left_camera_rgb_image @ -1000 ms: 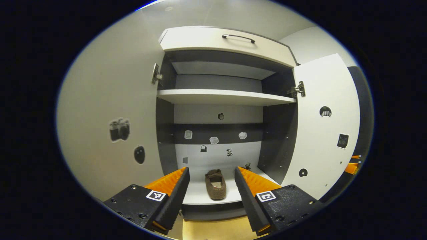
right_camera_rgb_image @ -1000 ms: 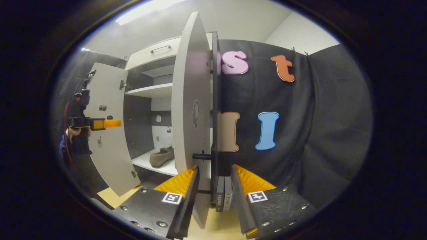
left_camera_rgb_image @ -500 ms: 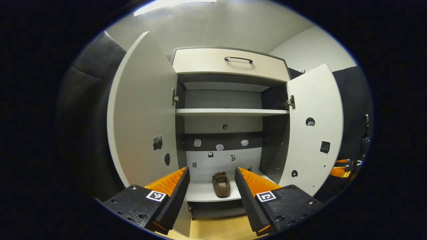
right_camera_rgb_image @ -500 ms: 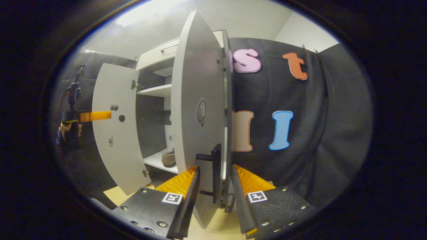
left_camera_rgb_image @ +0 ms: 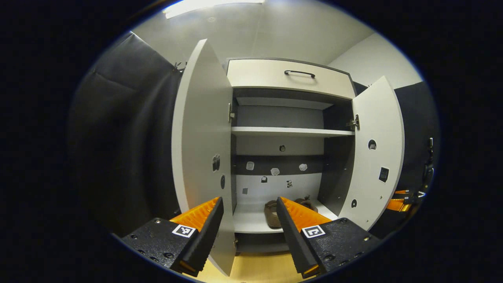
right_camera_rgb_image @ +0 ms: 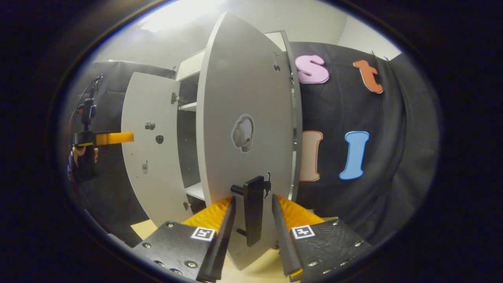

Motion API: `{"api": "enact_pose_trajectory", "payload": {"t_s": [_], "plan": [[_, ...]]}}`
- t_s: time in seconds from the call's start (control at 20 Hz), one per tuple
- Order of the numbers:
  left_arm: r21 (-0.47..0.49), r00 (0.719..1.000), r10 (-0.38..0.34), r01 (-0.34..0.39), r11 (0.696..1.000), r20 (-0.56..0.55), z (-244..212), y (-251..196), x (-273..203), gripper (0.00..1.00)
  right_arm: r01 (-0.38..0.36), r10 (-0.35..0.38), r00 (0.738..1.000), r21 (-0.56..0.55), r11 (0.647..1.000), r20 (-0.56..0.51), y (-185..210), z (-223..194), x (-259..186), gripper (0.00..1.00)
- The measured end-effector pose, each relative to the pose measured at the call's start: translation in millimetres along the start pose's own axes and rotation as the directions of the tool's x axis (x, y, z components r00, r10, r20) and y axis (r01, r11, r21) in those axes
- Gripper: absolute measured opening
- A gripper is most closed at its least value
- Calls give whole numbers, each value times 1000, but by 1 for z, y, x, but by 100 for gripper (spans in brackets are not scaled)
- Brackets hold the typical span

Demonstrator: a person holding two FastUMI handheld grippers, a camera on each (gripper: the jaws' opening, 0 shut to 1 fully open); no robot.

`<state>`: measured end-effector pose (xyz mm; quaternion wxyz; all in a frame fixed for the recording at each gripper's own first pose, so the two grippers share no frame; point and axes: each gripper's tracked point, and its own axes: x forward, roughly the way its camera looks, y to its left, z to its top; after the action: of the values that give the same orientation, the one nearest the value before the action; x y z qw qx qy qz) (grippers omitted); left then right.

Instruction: Grab one shoe with the right hand and put it into the shoe cabinet, grab the other shoe with the left hand and put it into the shoe cabinet; then close the right door with the right hand and the left door with the left hand.

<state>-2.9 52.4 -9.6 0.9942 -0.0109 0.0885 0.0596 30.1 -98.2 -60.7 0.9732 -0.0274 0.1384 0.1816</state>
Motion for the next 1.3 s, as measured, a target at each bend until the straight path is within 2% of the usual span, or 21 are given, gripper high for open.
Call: {"api": "enact_pose_trajectory", "payload": {"t_s": [0.5, 0.8, 0.95, 1.05, 1.25, 1.3], "plan": [[-19, 996, 84, -84, 996, 7, -3, 37, -12, 83, -102, 101, 995, -77, 992, -22, 41, 0, 42, 56], [-27, 988, 155, -154, 988, 11, -3, 65, -29, 83, -143, 142, 989, -37, 989, -33, 63, -2, 64, 54], [-27, 981, 191, -191, 981, 20, 0, 84, -40, 83, -126, 125, 992, -45, 991, -22, 67, 2, 80, 54], [-19, 975, 222, -222, 975, 22, -1, 99, -47, 83, -119, 118, 992, -36, 992, -34, 72, 1, 89, 69], [-21, 963, 270, -269, 963, 11, -10, 123, -52, 83, -91, 90, 996, -39, 995, -30, 84, 2, 104, 67], [-27, 961, 277, -277, 961, 5, -12, 130, -55, 80, -85, 84, 996, -32, 996, -30, 85, 2, 107, 67]]}}
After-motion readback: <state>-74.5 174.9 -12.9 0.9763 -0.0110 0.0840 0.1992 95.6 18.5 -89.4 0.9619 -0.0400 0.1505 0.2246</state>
